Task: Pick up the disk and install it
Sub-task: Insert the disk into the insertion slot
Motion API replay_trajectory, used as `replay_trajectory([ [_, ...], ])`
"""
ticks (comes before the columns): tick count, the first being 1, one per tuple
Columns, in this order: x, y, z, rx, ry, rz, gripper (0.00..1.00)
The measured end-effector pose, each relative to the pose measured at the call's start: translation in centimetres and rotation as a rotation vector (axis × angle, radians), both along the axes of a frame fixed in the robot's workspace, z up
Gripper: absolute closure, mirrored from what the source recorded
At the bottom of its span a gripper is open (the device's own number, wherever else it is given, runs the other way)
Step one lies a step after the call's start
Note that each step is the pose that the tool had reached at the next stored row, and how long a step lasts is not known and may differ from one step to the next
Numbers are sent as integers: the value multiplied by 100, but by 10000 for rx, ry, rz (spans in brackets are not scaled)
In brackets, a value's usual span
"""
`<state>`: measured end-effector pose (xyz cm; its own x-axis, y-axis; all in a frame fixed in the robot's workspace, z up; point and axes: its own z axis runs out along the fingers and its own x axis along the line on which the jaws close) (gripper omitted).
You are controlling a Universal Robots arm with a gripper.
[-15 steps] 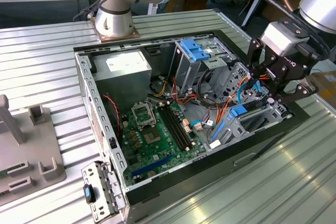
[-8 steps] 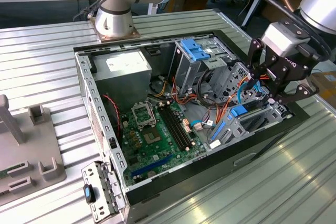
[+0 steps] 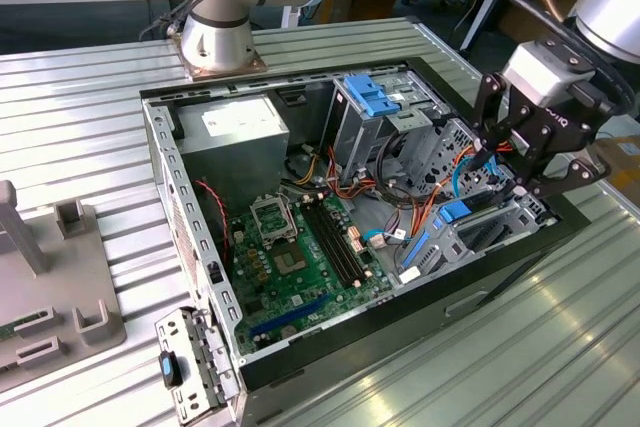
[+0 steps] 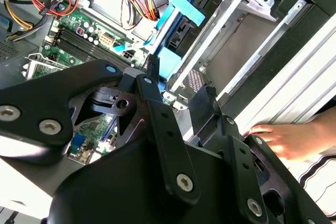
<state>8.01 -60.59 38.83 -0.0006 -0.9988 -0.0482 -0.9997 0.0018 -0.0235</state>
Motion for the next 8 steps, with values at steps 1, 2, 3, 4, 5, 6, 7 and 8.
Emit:
replay_trajectory([
  [1,6,1,0,0,0,0,50],
  [2,8,1,0,0,0,-1,50],
  [3,8,1,-1,1,0,-1,50],
  [4,9,2,-1,1,0,-1,50],
  [5,9,4,-1,1,0,0,50],
  [6,9,6,0,1,0,0,50],
  [7,10,8,0,0,0,0,50],
  [8,13,15,0,1,0,0,50],
])
